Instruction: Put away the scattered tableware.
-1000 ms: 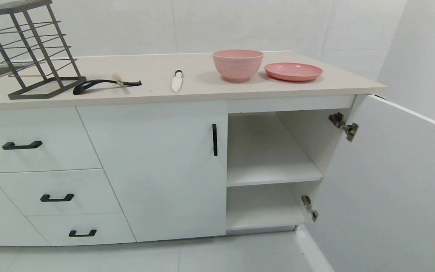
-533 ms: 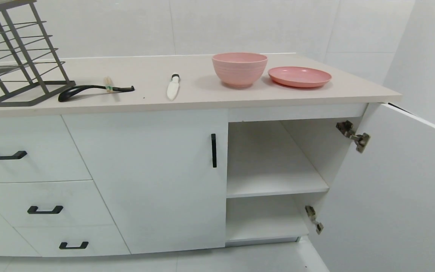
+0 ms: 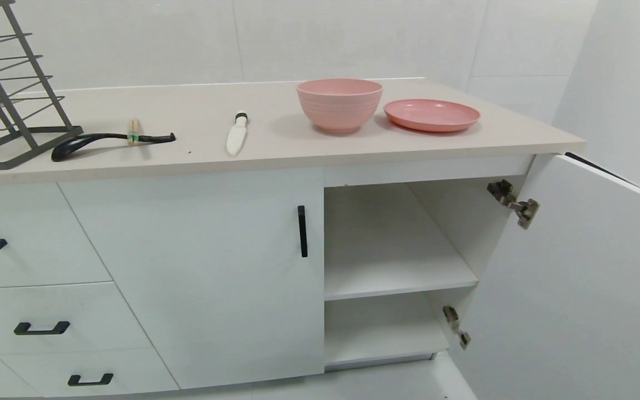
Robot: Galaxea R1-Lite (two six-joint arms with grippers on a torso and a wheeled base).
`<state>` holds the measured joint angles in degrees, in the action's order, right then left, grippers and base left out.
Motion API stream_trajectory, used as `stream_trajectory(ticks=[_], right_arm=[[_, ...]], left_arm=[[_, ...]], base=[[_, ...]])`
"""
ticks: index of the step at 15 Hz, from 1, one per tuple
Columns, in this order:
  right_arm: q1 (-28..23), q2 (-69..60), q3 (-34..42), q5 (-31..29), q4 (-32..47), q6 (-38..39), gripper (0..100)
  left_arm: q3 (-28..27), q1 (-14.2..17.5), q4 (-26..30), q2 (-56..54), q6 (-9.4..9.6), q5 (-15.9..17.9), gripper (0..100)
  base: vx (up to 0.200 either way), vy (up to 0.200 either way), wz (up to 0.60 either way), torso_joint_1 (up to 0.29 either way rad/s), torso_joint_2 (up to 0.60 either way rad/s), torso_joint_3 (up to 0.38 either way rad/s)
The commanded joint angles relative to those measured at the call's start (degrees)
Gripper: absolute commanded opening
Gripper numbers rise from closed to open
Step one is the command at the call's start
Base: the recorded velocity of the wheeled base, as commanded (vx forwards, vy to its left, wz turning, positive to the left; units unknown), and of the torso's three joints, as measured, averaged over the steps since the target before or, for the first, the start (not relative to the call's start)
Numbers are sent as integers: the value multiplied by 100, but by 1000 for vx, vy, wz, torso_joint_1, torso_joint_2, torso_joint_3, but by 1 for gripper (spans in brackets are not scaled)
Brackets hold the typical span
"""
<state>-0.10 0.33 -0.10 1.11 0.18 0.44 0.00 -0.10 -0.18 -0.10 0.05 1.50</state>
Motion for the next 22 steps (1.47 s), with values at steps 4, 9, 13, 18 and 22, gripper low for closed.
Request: stream_trajectory(ticks=[4, 9, 13, 18, 22], right_arm=[[1, 11, 1, 3, -1, 0, 100], [1, 11, 1, 3, -1, 0, 100], [1, 11, 1, 3, -1, 0, 100], [1, 11, 1, 3, -1, 0, 100], [1, 11, 1, 3, -1, 0, 100]], left_arm=[[0, 1, -8, 10, -22, -1, 100], [0, 1, -8, 10, -22, -1, 100], [0, 1, -8, 10, -84, -18, 100], [0, 1, -17, 10, -198, -27, 100], [0, 1, -8, 10, -181, -27, 100]], base=[[0, 0, 0, 14, -21, -7], [120, 0, 0, 181, -196, -182], [0, 0, 0, 154, -499, -167], [120, 0, 0, 15, -39, -13], [0, 0, 0, 0, 0, 0]])
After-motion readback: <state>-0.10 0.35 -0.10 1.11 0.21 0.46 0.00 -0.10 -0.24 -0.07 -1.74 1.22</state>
